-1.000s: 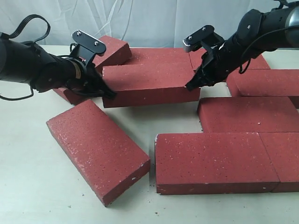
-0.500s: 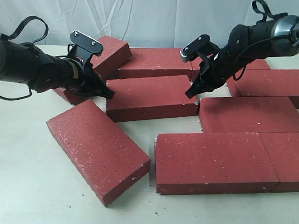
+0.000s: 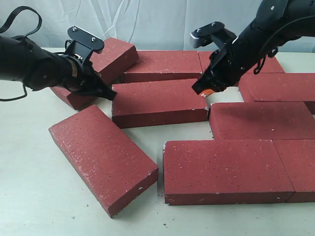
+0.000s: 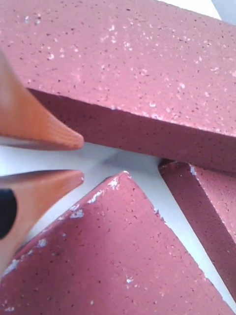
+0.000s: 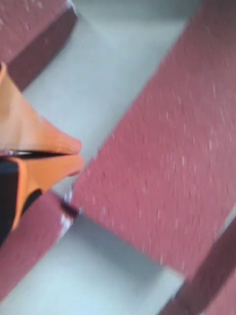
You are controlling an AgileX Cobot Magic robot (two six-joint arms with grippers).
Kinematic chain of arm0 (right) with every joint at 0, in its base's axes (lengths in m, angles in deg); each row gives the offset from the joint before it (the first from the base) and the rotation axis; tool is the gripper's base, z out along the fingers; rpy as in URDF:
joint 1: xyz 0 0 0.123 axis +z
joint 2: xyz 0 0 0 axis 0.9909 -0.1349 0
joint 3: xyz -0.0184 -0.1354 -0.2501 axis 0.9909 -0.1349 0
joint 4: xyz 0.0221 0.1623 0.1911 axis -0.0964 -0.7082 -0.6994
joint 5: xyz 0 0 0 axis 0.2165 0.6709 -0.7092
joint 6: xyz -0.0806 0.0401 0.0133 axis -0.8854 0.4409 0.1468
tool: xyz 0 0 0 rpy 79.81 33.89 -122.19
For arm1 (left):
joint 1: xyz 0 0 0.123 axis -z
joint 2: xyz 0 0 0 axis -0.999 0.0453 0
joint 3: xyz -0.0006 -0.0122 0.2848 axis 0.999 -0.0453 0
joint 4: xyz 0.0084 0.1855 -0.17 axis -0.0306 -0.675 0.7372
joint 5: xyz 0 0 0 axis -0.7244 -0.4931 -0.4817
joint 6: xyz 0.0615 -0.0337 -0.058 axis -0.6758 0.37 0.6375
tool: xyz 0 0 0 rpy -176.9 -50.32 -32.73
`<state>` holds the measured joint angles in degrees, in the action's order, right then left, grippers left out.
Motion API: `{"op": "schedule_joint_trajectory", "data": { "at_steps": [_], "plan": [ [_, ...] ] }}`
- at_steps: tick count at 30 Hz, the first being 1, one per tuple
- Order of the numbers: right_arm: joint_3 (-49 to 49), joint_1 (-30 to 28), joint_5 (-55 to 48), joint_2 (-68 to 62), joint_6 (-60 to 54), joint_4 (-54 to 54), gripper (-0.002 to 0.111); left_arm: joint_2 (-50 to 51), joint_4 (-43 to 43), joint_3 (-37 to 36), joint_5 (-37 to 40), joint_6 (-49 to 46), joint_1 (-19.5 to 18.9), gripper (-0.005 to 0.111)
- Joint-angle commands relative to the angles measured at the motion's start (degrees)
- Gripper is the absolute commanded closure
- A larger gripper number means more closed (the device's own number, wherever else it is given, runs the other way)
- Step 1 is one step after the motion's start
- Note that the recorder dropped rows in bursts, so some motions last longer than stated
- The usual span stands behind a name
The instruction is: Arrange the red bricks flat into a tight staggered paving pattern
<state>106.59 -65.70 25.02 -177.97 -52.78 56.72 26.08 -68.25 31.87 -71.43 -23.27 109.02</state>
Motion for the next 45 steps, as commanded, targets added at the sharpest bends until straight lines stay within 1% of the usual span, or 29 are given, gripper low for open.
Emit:
{"op": "schedule_joint_trajectory", "data": {
  "at_steps": [1,3,6,13,20,28,36,40,43,45],
  "plan": [
    [-0.1,2.59,-7.37,-2.61,-16.91,-9.64,0.109,0.9,0.67,2.89,7.4,-0.04,-0.04,0.092],
    [0.43,4.37,-6.1,-4.42,-18.41,-9.68,0.109,1.92,1.07,4.06,8.44,-0.04,0.07,0.095],
    [1.88,6.19,-5.47,-6.73,-18.41,-6.73,0.109,3.22,1.32,4.83,7.47,-0.04,0.62,0.107],
    [4.6,7.08,-4.05,-10.35,-17.62,-6.77,0.109,4.12,1.19,4.99,5.59,-0.04,0.84,0.107],
    [4.69,7.08,1.23,-11.67,-17.46,-7.18,0.109,4.09,1.56,4.99,5.46,-0.04,0.84,0.107],
    [4.69,7.08,9.67,-11.7,-16.9,-12.08,0.109,4.09,1.56,4.99,5.07,-0.04,0.84,0.107],
    [4.69,7.08,8.23,-11.38,-15.39,-11.88,0.109,4.5,1.56,4.99,3.88,-0.04,0.84,0.107],
    [4.69,7.08,3.93,-8.89,-15.27,-11.41,0.109,6.62,1.56,5.72,2.99,-0.04,0.84,0.107],
    [4.69,6.82,0.33,-7.35,-15.27,-7.78,0.109,8.47,1.64,7.38,3.82,-0.04,1.12,0.107],
    [4.69,6.82,-2.35,-7.07,-15.01,-2.75,0.109,9.42,1.64,8.6,5.45,-0.04,1.39,0.107]
  ]
}}
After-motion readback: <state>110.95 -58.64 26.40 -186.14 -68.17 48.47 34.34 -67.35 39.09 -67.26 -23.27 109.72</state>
